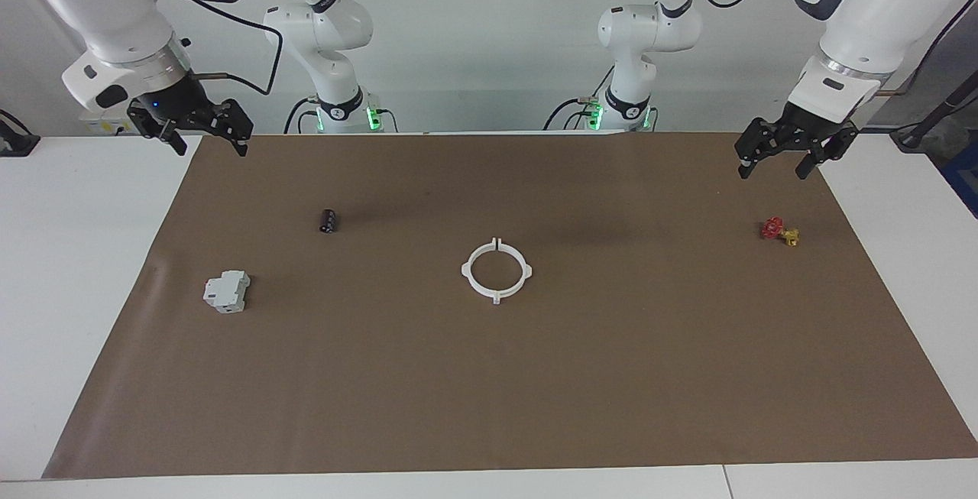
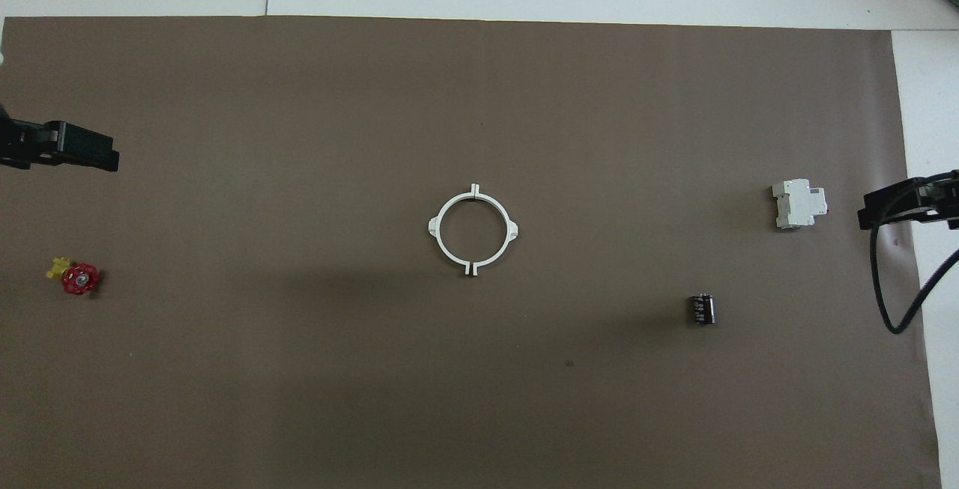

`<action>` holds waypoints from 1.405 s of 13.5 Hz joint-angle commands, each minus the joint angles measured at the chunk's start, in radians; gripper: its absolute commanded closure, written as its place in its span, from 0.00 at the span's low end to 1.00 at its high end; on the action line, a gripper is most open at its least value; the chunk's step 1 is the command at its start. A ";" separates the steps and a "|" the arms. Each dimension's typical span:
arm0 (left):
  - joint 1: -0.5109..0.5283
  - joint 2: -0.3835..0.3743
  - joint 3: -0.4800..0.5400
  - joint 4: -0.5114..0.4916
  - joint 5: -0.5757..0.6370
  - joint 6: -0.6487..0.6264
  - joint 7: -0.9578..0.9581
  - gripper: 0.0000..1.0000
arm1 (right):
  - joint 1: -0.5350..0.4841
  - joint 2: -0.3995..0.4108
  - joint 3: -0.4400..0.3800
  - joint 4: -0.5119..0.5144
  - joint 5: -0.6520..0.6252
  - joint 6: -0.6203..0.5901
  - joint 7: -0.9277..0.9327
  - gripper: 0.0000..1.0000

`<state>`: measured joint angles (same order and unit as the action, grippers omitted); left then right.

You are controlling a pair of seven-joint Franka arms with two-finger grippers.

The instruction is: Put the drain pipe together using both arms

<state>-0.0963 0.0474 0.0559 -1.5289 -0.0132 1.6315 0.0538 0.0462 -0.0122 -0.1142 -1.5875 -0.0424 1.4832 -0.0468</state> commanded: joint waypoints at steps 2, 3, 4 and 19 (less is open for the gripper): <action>-0.005 -0.014 -0.001 -0.022 0.016 0.021 -0.006 0.00 | -0.003 -0.022 0.002 -0.025 0.010 0.005 0.011 0.00; -0.008 -0.012 -0.004 -0.022 0.016 0.022 -0.006 0.00 | -0.003 -0.022 0.002 -0.025 0.010 0.003 0.011 0.00; -0.013 -0.012 -0.004 -0.025 0.016 0.027 -0.006 0.00 | -0.003 -0.022 0.002 -0.023 0.010 0.005 0.011 0.00; -0.007 -0.017 -0.038 -0.027 0.016 0.022 -0.046 0.00 | -0.003 -0.022 0.002 -0.025 0.010 0.005 0.011 0.00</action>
<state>-0.0995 0.0474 0.0183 -1.5311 -0.0132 1.6355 0.0219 0.0462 -0.0122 -0.1142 -1.5875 -0.0424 1.4832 -0.0468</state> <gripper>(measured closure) 0.000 0.000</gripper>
